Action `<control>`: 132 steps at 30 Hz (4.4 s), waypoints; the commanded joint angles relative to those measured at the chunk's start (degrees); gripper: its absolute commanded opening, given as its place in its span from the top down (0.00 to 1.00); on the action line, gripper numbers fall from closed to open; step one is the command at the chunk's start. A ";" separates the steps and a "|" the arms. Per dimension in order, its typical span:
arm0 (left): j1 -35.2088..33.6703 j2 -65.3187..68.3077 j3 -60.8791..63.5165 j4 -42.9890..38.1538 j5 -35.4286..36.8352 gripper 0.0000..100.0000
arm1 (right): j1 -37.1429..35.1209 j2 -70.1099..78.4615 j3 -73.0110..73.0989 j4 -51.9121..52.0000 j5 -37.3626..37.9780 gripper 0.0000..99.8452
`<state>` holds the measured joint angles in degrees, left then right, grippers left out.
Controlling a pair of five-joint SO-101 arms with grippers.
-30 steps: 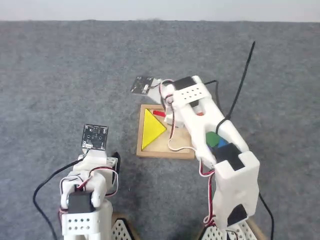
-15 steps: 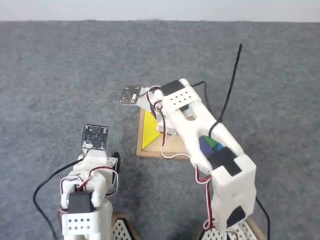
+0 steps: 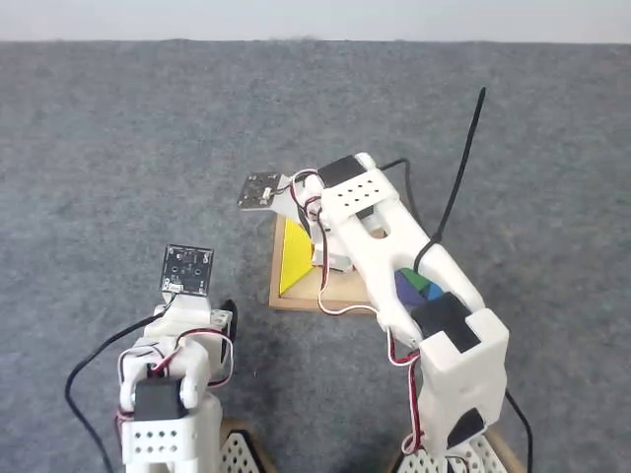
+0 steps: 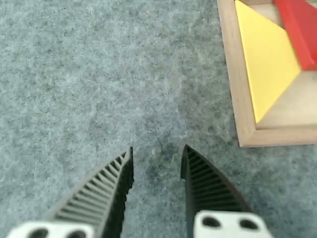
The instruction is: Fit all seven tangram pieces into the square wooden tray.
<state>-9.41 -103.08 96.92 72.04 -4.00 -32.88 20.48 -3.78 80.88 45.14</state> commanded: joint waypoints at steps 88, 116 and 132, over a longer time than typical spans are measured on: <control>0.09 -1.58 -0.48 0.53 -0.35 0.85 | -1.19 11.38 -11.60 -21.76 -25.32 0.94; 0.09 -1.58 -0.48 0.53 -0.35 0.85 | 2.51 -26.33 38.68 -39.78 -25.23 0.93; 0.09 -1.58 -0.48 0.53 -0.35 0.85 | 5.58 -15.43 35.08 -43.21 -26.11 0.93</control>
<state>-9.49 -103.08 96.92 72.04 -4.00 -29.98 2.90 35.60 38.59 19.21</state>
